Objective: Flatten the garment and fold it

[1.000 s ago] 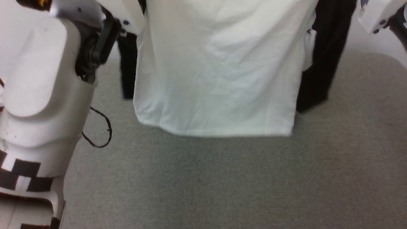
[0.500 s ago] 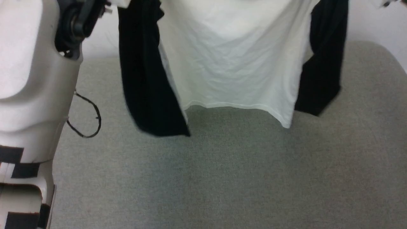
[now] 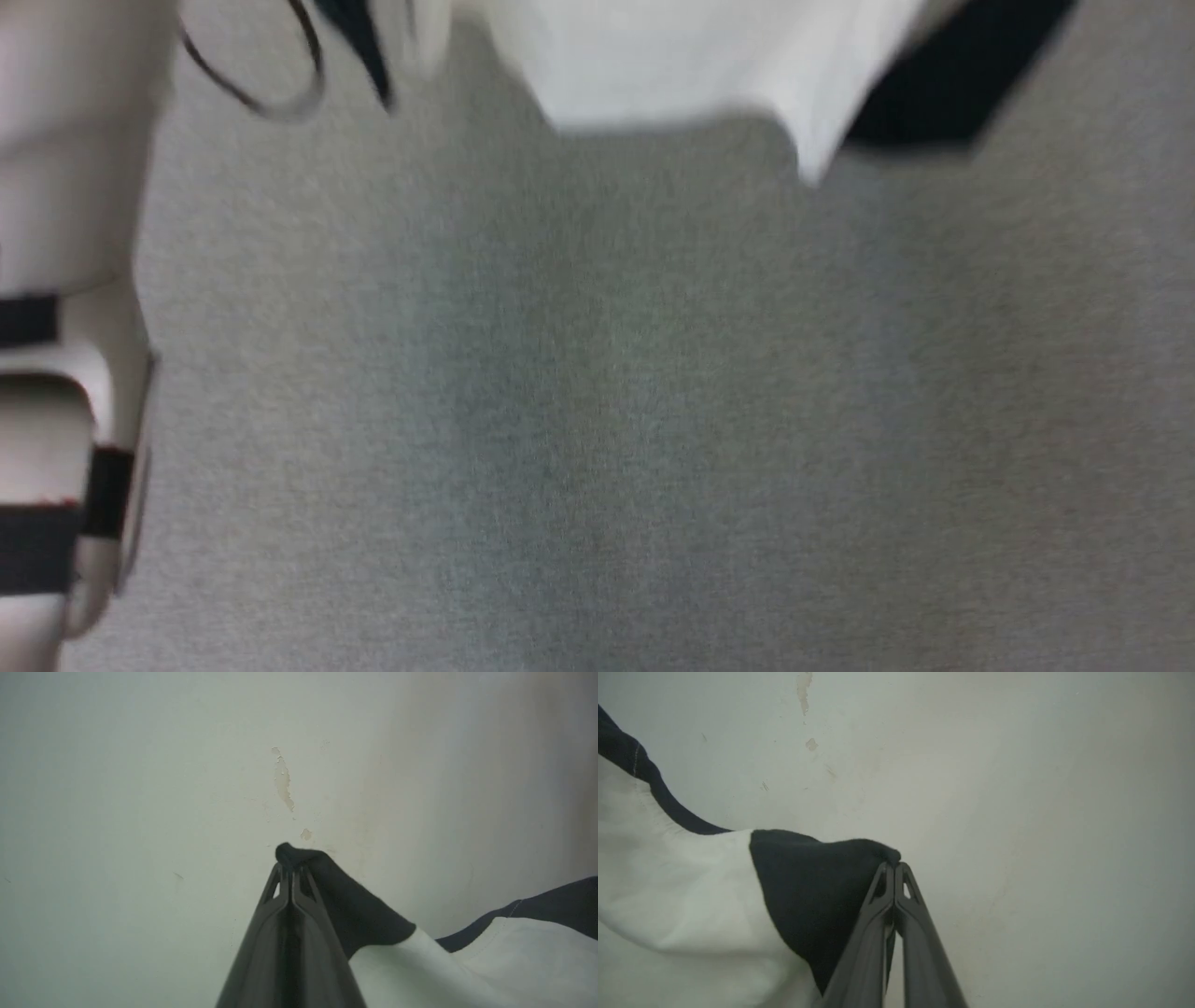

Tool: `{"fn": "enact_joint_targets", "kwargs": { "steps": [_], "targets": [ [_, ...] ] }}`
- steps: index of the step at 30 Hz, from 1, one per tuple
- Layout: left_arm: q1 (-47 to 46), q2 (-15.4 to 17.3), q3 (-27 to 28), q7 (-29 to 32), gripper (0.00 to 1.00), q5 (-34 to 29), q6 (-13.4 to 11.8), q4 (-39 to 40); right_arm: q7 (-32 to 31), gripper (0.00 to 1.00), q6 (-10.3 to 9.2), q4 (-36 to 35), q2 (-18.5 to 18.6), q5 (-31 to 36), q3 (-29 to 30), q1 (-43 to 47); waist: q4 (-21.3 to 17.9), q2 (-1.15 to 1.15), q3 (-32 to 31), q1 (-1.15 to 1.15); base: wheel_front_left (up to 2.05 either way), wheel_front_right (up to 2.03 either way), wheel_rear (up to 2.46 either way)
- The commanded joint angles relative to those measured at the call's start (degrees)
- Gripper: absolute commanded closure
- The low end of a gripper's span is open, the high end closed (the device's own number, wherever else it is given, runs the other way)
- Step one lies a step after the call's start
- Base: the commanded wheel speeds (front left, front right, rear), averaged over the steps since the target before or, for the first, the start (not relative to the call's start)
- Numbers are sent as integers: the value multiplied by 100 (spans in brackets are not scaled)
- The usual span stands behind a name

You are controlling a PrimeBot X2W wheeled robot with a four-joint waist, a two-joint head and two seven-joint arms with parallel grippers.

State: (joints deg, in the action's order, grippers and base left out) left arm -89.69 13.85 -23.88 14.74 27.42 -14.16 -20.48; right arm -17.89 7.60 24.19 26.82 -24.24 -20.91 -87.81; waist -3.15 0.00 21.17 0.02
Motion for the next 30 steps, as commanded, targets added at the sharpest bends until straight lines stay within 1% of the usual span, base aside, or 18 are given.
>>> {"fn": "enact_joint_targets", "kwargs": {
  "steps": [1, 6, 9, 13, 18, 21, 24, 28, 30],
  "targets": [
    [-340, -42, 61, -257, 100, -122, -61, -145, 156, 100, -11, 117, -49, 165, -62, -304, 63, 0, 1099, -2, 0, 0, 0],
    [-1086, -156, 157, -1028, 100, -303, -61, -649, 556, 100, -11, 489, -100, 540, -189, -951, 72, 0, 1376, -2, 0, 0, 0],
    [-1258, -189, 116, -1454, 100, -404, 7, -847, 793, 100, -11, 651, 29, 719, -356, -1188, 150, 0, 1533, -2, 0, 0, 0],
    [-1166, -268, 91, -1951, 100, -364, 172, -1103, 1066, 100, -11, 939, 231, 765, -540, -1244, 270, 0, 1730, -2, 0, 0, 0],
    [-859, -275, 53, -2355, 100, -277, 380, -1321, 1379, 100, -11, 1153, 401, 564, -884, -1078, 311, 0, 1899, -2, 0, 0, 0],
    [-597, -188, 14, -2489, 100, -233, 527, -1290, 1624, 100, -11, 1085, 514, 346, -1200, -905, 299, 0, 1856, -2, 0, 0, 0],
    [-247, -82, -75, -2486, 100, -185, 696, -1092, 1837, 100, -11, 829, 669, 40, -1539, -665, 265, 0, 1729, -2, 0, 0, 0],
    [419, 75, -140, -2383, 100, -48, 803, -527, 2025, 100, -11, 278, 997, -447, -1904, -217, 236, 0, 1452, -2, 0, 0, 0],
    [853, 187, -207, -2270, 100, -12, 798, -112, 2053, 100, -11, -63, 1183, -689, -1973, 94, 222, 0, 1291, -2, 0, 0, 0]
  ]
}}
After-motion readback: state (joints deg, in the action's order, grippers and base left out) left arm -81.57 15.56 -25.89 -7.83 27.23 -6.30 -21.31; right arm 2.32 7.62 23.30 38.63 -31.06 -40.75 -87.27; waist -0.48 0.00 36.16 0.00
